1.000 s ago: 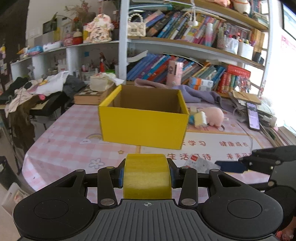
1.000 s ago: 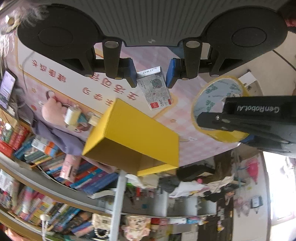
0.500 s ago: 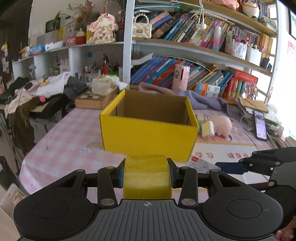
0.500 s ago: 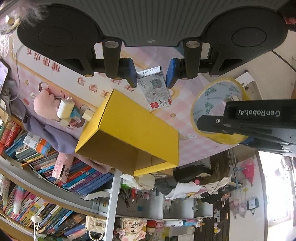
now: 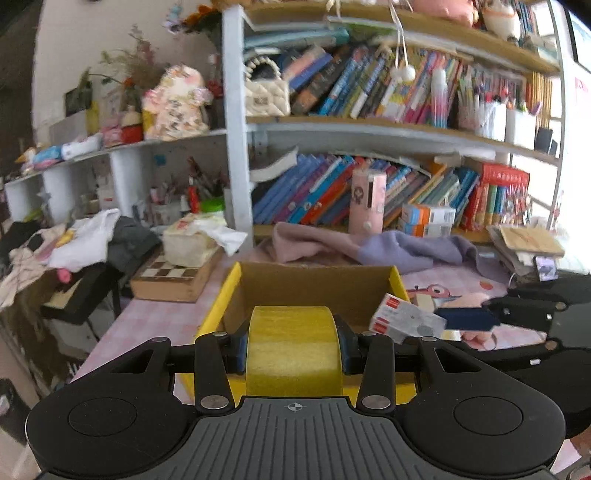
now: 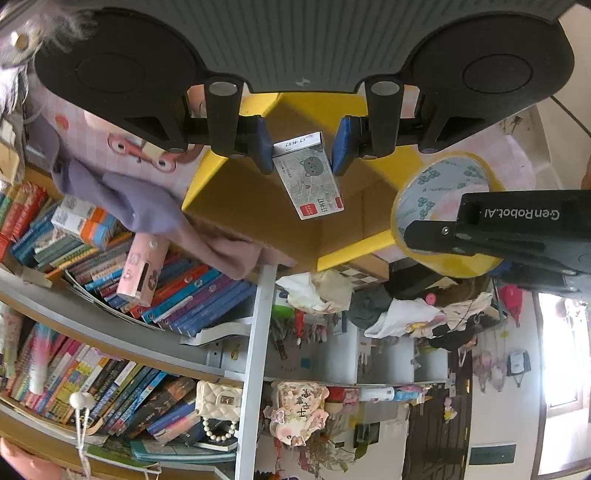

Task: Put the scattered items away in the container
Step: 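Lower both held items into the yellow box and open both tools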

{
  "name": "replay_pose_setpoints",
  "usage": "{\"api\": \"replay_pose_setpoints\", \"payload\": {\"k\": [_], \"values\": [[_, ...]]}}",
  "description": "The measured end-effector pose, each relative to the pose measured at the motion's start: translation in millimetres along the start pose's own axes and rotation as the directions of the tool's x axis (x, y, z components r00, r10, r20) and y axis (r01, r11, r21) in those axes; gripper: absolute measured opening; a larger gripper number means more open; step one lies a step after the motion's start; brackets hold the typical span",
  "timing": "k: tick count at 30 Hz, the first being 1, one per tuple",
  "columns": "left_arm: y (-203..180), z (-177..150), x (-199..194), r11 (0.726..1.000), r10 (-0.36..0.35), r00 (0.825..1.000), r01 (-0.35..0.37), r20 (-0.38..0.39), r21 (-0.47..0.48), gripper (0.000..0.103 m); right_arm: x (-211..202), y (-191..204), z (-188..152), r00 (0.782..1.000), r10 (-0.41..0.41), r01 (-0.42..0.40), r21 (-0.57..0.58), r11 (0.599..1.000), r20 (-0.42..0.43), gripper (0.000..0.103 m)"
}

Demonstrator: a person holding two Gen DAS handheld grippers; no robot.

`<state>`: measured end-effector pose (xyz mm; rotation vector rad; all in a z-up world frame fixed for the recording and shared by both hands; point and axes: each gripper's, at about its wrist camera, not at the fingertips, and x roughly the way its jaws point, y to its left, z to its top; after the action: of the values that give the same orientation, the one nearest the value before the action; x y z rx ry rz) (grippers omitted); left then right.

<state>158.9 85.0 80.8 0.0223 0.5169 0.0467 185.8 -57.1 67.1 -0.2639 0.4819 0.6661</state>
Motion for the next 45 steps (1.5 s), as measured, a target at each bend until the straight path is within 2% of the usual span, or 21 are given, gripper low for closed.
{"api": "replay_pose_setpoints", "payload": {"k": [3, 5, 11, 17, 20, 21, 23, 25, 27, 29, 31, 33, 37, 41, 45], "values": [[-3, 6, 34, 0.999, -0.008, 0.998, 0.01, -0.055, 0.036, 0.04, 32, -14, 8, 0.999, 0.022, -0.023, -0.007, 1.0, -0.032, 0.032], [-3, 11, 51, 0.997, -0.003, 0.999, 0.007, -0.052, 0.075, 0.04, 56, -22, 11, 0.997, 0.038, -0.039, -0.014, 0.999, -0.065, 0.032], [0, 26, 107, 0.992, 0.022, 0.992, -0.007, -0.121, 0.128, 0.04, 116, -33, 12, 0.988, 0.054, -0.066, -0.076, 0.995, -0.148, 0.032], [5, 17, 161, 0.986, 0.043, 0.97, -0.003, -0.24, 0.164, 0.04, 164, -38, 13, 0.971, 0.055, -0.091, -0.146, 0.985, -0.231, 0.032], [6, 10, 178, 0.981, 0.075, 0.958, -0.02, -0.278, 0.194, 0.043, 177, -43, 15, 0.96, 0.075, -0.115, -0.138, 0.984, -0.268, 0.032], [6, 9, 180, 0.979, 0.079, 0.957, -0.021, -0.28, 0.203, 0.049, 180, -44, 16, 0.958, 0.081, -0.122, -0.134, 0.983, -0.277, 0.032], [5, 10, 181, 0.979, 0.072, 0.957, -0.014, -0.281, 0.204, 0.052, 184, -45, 18, 0.953, 0.094, -0.136, -0.128, 0.982, -0.288, 0.033], [4, 10, 183, 0.976, 0.091, 0.955, -0.029, -0.283, 0.216, 0.068, 186, -43, 19, 0.945, 0.105, -0.154, -0.139, 0.978, -0.308, 0.033], [3, 8, 181, 0.974, 0.101, 0.954, -0.038, -0.282, 0.222, 0.07, 186, -39, 18, 0.938, 0.116, -0.179, -0.17, 0.969, -0.325, 0.034], [3, 7, 180, 0.975, 0.109, 0.951, -0.046, -0.291, 0.216, 0.072, 184, -35, 18, 0.934, 0.119, -0.198, -0.211, 0.957, -0.337, 0.041], [6, 5, 179, 0.976, 0.129, 0.944, -0.066, -0.304, 0.208, 0.081, 183, -30, 18, 0.933, 0.121, -0.213, -0.246, 0.946, -0.34, 0.046], [9, 2, 176, 0.973, 0.161, 0.934, -0.096, -0.319, 0.208, 0.083, 182, -25, 17, 0.929, 0.127, -0.233, -0.285, 0.93, -0.348, 0.053], [13, -10, 169, 0.969, 0.184, 0.911, -0.107, -0.368, 0.221, 0.083, 180, -22, 16, 0.928, 0.143, -0.265, -0.34, 0.902, -0.344, 0.054], [12, -21, 158, 0.965, 0.207, 0.901, -0.124, -0.382, 0.231, 0.083, 178, -22, 17, 0.916, 0.193, -0.327, -0.376, 0.867, -0.35, 0.059], [15, -22, 149, 0.971, 0.213, 0.893, -0.149, -0.396, 0.186, 0.082, 175, -19, 16, 0.912, 0.222, -0.357, -0.402, 0.843, -0.346, 0.062]]}}
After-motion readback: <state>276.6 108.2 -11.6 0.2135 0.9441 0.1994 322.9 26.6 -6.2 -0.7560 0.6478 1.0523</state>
